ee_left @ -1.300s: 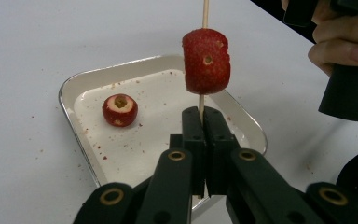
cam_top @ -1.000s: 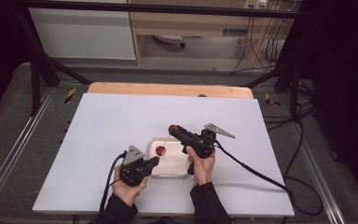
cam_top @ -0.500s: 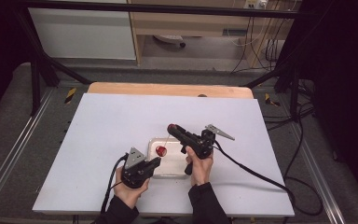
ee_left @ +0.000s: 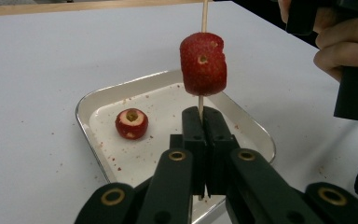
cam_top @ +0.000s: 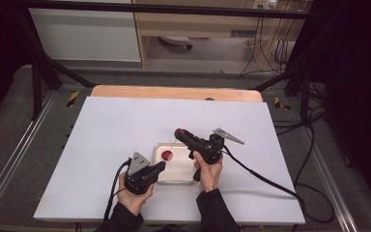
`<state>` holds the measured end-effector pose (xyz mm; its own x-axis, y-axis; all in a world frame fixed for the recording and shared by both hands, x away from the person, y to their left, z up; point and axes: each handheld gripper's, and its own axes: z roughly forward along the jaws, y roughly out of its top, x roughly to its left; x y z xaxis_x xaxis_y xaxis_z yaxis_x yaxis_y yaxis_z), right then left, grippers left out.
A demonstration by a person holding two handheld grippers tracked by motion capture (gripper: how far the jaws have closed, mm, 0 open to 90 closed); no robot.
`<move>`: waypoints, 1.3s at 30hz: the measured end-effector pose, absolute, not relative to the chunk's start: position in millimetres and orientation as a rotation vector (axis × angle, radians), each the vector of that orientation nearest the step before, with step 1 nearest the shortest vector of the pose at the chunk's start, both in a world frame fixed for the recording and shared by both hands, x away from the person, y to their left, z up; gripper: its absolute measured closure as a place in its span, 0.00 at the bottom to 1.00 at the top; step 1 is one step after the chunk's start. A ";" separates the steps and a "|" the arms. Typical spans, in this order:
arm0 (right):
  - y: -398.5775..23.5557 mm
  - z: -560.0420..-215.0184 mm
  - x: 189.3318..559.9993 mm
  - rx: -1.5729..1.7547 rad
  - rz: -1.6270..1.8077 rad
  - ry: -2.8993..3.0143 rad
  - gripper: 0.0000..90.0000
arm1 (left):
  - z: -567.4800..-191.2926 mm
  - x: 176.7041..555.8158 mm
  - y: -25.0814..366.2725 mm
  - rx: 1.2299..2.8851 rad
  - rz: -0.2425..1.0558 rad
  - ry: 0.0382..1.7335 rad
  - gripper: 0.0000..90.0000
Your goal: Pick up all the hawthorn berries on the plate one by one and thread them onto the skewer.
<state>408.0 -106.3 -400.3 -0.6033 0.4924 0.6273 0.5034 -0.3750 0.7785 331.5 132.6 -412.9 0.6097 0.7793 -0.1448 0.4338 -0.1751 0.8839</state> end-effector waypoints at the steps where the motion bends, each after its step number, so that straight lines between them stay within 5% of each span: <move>1: -107.3 -399.4 408.7 -1.388 -2.187 -1.755 0.69 | -412.0 331.7 133.1 1.812 0.422 0.977 0.98; 39: -116.0 -391.7 411.1 -1.393 -2.247 -1.590 0.69 | -405.0 315.0 148.5 1.833 0.422 0.888 0.99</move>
